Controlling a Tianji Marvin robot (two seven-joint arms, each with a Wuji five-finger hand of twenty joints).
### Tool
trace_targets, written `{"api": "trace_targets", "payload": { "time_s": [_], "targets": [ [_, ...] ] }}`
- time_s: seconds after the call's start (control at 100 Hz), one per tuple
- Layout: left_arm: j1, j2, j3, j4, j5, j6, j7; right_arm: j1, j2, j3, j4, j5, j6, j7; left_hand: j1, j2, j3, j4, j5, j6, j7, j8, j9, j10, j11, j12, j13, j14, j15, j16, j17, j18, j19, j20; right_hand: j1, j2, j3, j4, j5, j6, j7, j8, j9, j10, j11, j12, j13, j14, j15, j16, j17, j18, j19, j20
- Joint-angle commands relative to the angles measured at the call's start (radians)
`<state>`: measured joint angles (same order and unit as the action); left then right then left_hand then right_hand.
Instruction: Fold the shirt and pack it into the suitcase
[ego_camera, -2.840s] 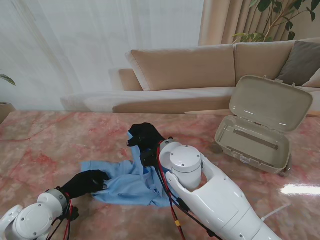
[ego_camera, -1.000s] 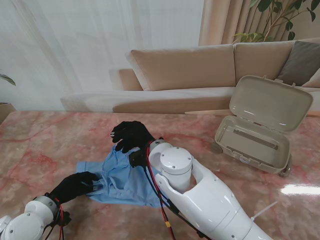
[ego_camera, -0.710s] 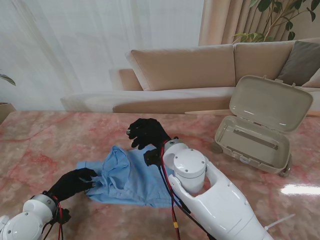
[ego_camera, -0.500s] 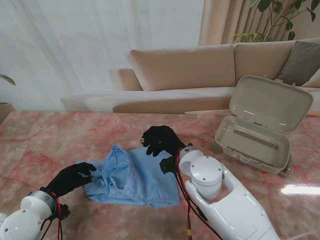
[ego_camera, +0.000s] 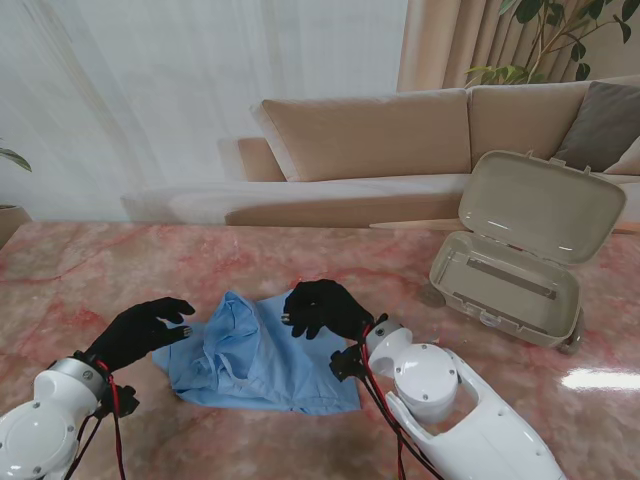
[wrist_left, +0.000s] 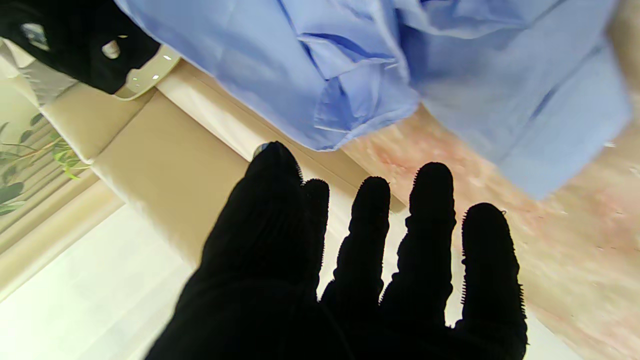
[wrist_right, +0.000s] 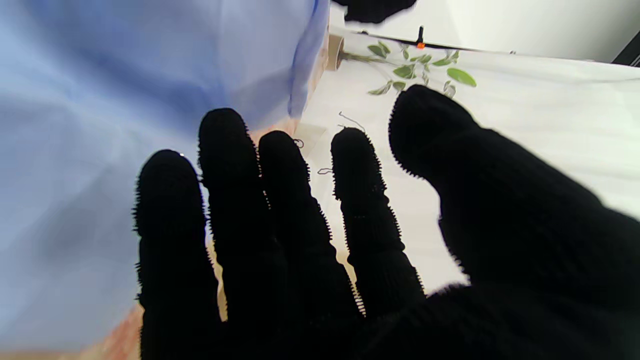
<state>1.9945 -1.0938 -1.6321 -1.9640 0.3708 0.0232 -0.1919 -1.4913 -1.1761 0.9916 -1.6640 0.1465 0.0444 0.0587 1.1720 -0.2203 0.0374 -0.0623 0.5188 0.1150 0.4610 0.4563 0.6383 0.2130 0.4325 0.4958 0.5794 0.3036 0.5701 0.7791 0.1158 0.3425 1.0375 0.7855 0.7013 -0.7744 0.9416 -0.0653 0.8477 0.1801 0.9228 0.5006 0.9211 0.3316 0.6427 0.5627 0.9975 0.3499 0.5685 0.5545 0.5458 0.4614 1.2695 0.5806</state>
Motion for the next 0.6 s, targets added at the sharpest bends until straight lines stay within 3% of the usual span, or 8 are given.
{"api": "trace_targets", "payload": {
  "time_s": [0.0,0.29,0.59],
  "targets": [
    [-0.028,0.003,0.018,-0.004,-0.005,-0.001,-0.015,-0.004,-0.007,-0.024,0.021,0.011,-0.010,0.031,0.009,0.039,-0.034,0.025,0.020,0.010,-0.016,-0.006,0.000,0.002,-0.012,-0.001,-0.004,0.029,-0.025,-0.012,0.003,0.021,-0.001,-0.009,0.007,0.009,0.012,-0.011,-0.011,-0.030,0.021,-0.014,0.014,-0.028,-0.010,0.001,-0.016,-0.021,-0.036,-0.029,-0.008,-0.020,-0.014,-0.026],
    [-0.131,0.009,0.103,0.049,-0.079,-0.016,-0.044,0.051,-0.006,-0.123,0.080,0.014,-0.086,0.074,0.009,0.043,-0.040,0.025,0.021,0.011,-0.023,-0.004,0.000,0.002,-0.014,-0.001,-0.004,0.029,-0.025,-0.012,0.003,0.021,-0.001,-0.010,0.023,0.027,0.026,0.000,-0.015,-0.039,0.018,-0.019,0.011,-0.043,-0.031,-0.012,-0.024,-0.051,-0.139,-0.104,-0.030,-0.071,-0.066,-0.095],
    [-0.221,0.017,0.186,0.117,-0.152,-0.048,-0.092,0.136,-0.005,-0.225,0.192,0.058,-0.112,0.181,0.009,0.047,-0.042,0.026,0.018,0.009,-0.028,-0.001,-0.004,0.003,-0.015,0.000,-0.006,0.028,-0.025,-0.012,0.003,0.021,-0.001,-0.010,-0.006,0.071,0.015,0.003,-0.033,-0.031,0.002,-0.043,-0.006,-0.047,-0.077,-0.050,-0.124,-0.074,-0.262,-0.208,-0.116,-0.134,-0.151,-0.211]
  ]
}}
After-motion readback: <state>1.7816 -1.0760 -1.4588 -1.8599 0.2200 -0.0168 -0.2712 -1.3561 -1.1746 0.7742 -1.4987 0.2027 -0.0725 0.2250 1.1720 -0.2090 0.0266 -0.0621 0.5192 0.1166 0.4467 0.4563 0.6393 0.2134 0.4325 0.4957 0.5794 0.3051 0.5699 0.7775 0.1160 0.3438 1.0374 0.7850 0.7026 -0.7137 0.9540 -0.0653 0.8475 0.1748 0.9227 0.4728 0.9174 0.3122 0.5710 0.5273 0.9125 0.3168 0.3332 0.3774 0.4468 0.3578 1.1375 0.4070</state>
